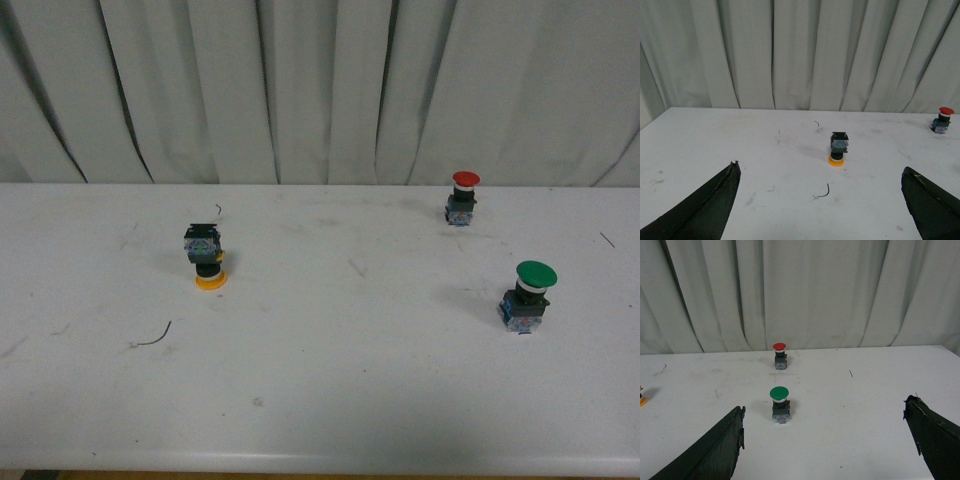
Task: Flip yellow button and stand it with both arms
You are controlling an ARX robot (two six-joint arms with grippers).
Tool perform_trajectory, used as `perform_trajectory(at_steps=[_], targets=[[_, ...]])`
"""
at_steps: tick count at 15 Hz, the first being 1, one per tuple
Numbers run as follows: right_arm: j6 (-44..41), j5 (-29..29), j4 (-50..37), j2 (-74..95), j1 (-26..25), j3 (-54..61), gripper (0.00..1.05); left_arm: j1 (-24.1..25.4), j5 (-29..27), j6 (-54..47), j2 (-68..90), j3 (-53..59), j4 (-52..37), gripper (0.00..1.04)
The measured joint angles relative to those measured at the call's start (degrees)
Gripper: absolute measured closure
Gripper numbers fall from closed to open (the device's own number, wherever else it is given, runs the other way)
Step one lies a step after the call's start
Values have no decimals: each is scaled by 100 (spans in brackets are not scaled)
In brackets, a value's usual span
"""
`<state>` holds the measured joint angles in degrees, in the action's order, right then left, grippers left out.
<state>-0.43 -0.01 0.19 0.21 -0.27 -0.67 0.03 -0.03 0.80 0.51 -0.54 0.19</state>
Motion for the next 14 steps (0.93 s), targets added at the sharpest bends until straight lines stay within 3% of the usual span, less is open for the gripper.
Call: perform_trajectory(at_steps=[5, 6, 8, 10, 14], targets=[[0, -2, 0, 0, 0, 0, 6, -26, -74, 44, 17, -13, 101, 7], [-2, -7, 2, 0, 0, 0, 6, -409, -940, 455, 426, -315, 857, 7], [0, 0, 2, 0, -2, 0, 6, -780, -1790, 1224, 815, -693, 981, 7], [0, 0, -7, 0, 0, 0, 6, -1290, -1908, 1296, 1510, -955, 63, 7], [0, 0, -2, 0, 0, 0, 6, -1073, -1115, 1117, 4251, -1683, -2052, 7]])
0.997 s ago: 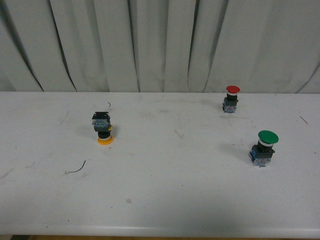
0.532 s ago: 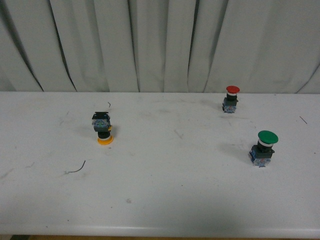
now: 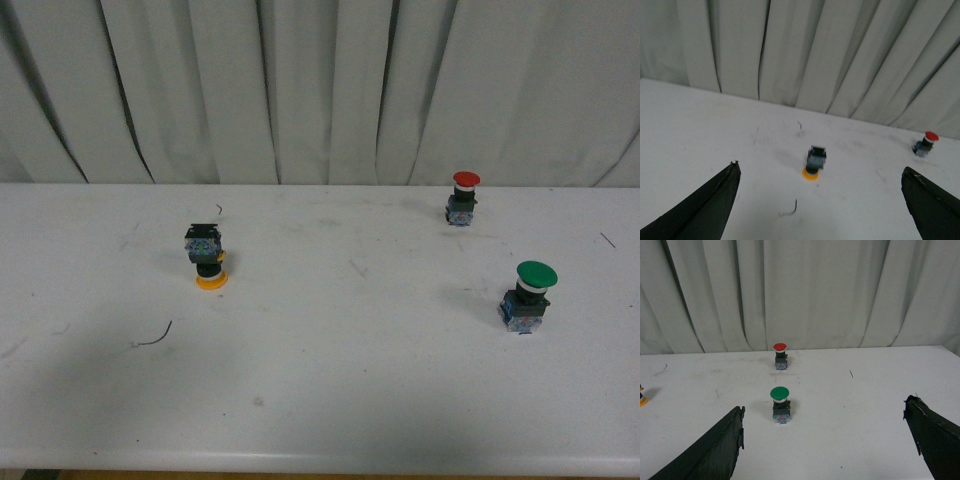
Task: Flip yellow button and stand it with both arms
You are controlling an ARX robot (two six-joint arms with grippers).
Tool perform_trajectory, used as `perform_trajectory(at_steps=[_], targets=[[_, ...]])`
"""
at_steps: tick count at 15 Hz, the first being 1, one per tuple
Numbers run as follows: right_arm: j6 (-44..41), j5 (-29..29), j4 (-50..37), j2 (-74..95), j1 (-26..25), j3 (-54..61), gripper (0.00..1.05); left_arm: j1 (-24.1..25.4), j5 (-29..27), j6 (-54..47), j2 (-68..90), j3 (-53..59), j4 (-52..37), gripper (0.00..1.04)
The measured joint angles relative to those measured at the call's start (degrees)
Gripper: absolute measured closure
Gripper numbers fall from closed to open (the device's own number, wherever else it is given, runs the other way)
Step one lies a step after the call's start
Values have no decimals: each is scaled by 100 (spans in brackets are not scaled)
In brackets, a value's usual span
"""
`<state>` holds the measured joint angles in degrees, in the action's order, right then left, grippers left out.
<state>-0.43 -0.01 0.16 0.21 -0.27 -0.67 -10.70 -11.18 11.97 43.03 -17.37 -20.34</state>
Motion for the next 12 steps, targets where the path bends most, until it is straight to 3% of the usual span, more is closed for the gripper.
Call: perform_trajectory(at_steps=[3, 6, 12], targets=[[0, 0, 0, 0, 0, 0, 6, 203, 533, -186, 2256, -1274, -706, 7], [0, 0, 2, 0, 0, 0, 6, 212, 1139, 199, 4389, -2524, 17, 7], [0, 0, 2, 0, 0, 0, 6, -111, 796, 140, 6148, -4214, 671, 7]])
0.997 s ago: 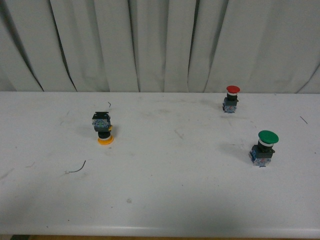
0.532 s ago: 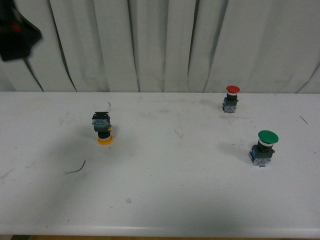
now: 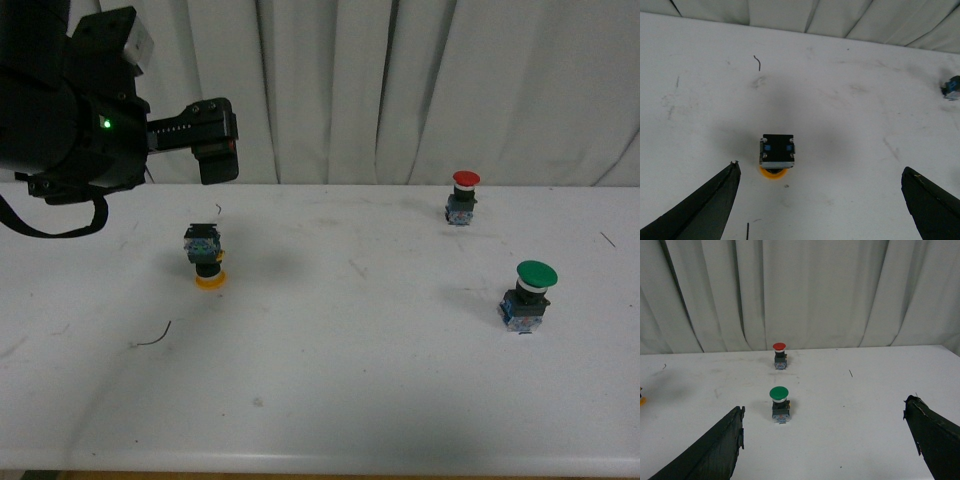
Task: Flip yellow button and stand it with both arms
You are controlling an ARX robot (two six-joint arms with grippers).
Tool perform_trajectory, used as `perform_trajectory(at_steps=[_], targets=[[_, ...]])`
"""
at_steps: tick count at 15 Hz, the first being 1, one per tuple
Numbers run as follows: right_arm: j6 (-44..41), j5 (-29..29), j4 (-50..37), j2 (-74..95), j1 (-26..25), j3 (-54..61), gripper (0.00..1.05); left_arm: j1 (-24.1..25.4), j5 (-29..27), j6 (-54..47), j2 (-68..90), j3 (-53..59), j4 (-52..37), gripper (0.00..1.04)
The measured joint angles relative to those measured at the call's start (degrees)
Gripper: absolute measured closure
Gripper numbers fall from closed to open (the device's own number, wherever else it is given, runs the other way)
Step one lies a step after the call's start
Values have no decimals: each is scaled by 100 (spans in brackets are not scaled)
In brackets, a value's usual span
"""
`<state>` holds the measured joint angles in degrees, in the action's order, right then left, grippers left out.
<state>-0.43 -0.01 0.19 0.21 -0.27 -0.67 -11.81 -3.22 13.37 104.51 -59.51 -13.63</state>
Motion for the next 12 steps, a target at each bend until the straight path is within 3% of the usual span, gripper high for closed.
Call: perform_trajectory(at_steps=[5, 12], targets=[[0, 0, 0, 0, 0, 0, 6, 175, -358, -595, 905, -739, 332, 7], [0, 0, 0, 0, 0, 0, 6, 214, -278, -581, 1637, -1311, 673, 7]])
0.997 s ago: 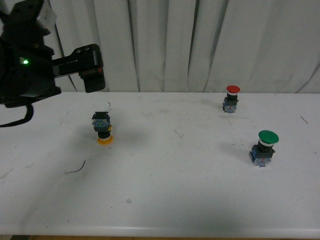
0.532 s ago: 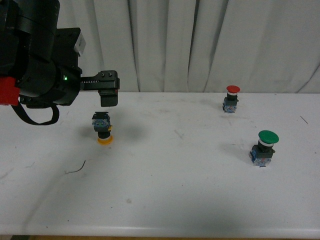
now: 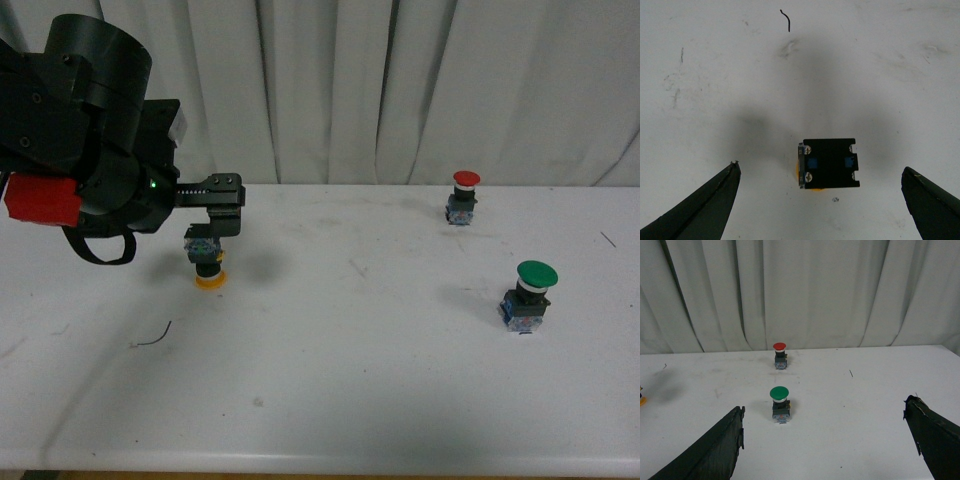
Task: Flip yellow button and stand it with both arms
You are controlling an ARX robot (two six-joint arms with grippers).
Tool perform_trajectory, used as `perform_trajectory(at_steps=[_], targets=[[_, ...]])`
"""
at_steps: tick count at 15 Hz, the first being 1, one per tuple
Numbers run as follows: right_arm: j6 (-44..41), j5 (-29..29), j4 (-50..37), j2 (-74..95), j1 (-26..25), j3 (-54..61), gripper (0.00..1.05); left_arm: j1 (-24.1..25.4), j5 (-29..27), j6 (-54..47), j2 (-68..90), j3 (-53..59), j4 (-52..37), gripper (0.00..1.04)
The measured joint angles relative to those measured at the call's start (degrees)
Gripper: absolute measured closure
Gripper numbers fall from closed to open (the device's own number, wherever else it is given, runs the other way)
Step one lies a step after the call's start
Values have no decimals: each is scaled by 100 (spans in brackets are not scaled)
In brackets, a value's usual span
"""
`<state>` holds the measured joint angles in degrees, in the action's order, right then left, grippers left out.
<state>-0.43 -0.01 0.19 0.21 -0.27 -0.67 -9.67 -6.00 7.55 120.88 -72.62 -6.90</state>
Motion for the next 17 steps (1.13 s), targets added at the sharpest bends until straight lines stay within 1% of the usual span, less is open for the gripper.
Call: perform_trajectory(at_steps=[6, 13, 14, 16, 17], targets=[[0, 0, 0, 0, 0, 0, 6, 2, -149, -52, 562, -485, 116, 7], [0, 0, 0, 0, 0, 0, 6, -31, 50, -203, 691, -584, 149, 7], [0, 0, 0, 0, 0, 0, 6, -33, 77, -203, 715, -608, 175, 13], [0, 0, 0, 0, 0, 0, 6, -50, 131, -203, 769, -627, 188, 31], [0, 0, 0, 0, 0, 0, 6, -74, 131, -203, 791, -632, 190, 42]])
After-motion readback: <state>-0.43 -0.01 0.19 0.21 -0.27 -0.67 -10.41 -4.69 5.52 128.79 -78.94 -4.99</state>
